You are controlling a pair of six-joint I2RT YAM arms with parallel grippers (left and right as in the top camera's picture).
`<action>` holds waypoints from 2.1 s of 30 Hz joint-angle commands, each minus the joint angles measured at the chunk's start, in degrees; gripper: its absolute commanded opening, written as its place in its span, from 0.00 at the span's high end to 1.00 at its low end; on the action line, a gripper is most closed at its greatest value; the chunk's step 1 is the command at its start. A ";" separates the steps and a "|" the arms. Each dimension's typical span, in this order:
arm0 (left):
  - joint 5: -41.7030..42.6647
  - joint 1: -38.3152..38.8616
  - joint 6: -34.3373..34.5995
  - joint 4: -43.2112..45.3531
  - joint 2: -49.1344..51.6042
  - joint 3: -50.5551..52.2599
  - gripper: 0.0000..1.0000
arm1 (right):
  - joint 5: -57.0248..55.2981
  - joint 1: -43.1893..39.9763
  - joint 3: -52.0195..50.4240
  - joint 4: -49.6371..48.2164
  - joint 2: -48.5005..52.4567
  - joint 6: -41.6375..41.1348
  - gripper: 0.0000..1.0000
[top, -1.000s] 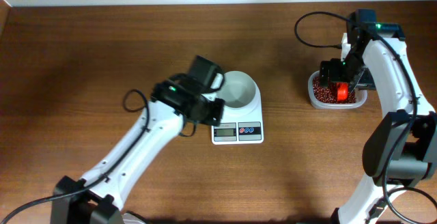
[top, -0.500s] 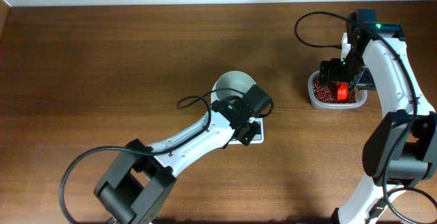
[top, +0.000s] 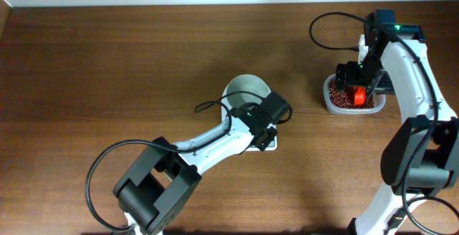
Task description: Scoop item into bowl and weigh 50g on scale
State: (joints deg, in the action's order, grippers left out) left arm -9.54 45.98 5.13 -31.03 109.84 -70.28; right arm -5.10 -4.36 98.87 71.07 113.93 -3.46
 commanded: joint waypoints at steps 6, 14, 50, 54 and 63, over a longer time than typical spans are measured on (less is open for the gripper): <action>3.87 0.15 -2.64 -6.14 2.56 -2.32 1.00 | -0.09 -0.20 0.68 0.00 -0.31 -0.20 0.01; 4.11 0.15 -3.04 -5.73 2.67 -2.32 1.00 | -0.11 -0.20 0.68 0.00 -0.31 -0.17 0.01; 3.74 1.01 -2.86 -12.63 4.70 -5.20 1.00 | -0.09 -0.20 0.68 0.00 -0.31 -0.17 0.01; 3.76 0.37 -2.82 -11.72 6.08 -5.20 1.00 | -0.11 -0.20 0.68 0.00 -0.31 -0.17 0.01; 3.41 -0.63 -2.34 -11.06 6.62 -5.20 1.00 | -0.09 -0.20 0.68 0.00 -0.31 -0.20 0.01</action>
State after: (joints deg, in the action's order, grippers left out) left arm -5.93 46.37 2.76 -43.03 112.84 -75.77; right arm -5.10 -4.36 98.87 71.07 113.93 -3.46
